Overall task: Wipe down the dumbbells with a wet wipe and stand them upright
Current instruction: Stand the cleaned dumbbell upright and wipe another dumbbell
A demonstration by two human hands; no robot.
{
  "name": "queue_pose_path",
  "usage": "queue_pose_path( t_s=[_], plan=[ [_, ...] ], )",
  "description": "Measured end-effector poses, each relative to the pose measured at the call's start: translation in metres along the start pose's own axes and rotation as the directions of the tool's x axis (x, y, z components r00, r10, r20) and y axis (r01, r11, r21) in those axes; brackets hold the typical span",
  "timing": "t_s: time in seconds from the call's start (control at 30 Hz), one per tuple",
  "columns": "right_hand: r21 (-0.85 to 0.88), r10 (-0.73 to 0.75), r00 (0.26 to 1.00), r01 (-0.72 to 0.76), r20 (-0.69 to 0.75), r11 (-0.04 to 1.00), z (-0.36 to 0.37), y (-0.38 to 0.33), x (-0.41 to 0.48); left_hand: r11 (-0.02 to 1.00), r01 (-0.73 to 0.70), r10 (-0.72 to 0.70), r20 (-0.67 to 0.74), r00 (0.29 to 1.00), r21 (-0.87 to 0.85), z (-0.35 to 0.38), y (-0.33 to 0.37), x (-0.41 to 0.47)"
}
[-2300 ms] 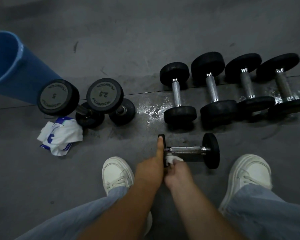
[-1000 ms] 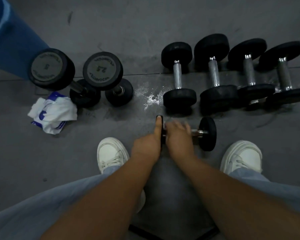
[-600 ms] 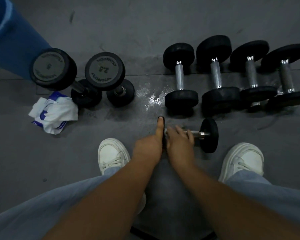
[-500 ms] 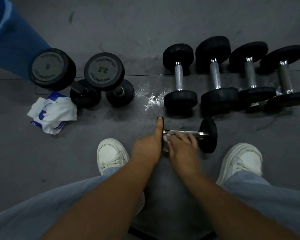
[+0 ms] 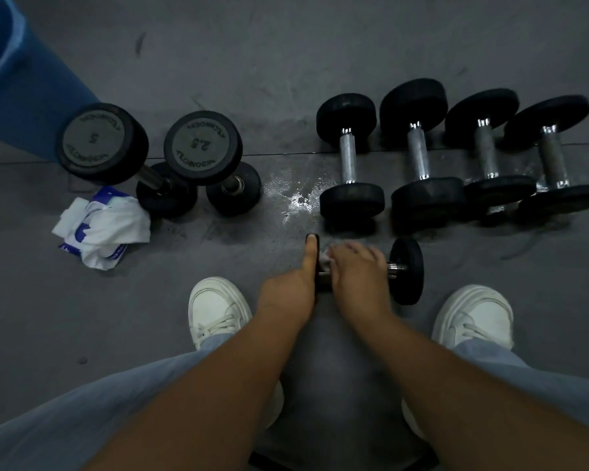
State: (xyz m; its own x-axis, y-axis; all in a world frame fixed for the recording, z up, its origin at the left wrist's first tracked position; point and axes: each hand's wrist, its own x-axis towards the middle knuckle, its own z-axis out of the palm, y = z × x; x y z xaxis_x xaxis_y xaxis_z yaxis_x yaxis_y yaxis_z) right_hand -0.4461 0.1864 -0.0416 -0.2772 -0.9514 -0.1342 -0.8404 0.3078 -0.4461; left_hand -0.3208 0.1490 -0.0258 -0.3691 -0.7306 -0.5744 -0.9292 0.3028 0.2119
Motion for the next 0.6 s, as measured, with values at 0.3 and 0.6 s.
queue_pose_path(
  t_s=[0.3, 0.6],
  plan=[
    [-0.115, -0.063, 0.993, 0.074, 0.096, 0.991, -0.01, -0.001, 0.01, 0.999, 0.006, -0.005, 0.023, 1.0, -0.053, -0.009, 0.004, -0.001],
    [-0.01, -0.021, 0.999, 0.022, 0.041, 1.0, -0.01, 0.0, -0.027, 0.997, 0.01, -0.007, 0.032, 0.999, -0.082, -0.012, 0.005, 0.001]
  ],
)
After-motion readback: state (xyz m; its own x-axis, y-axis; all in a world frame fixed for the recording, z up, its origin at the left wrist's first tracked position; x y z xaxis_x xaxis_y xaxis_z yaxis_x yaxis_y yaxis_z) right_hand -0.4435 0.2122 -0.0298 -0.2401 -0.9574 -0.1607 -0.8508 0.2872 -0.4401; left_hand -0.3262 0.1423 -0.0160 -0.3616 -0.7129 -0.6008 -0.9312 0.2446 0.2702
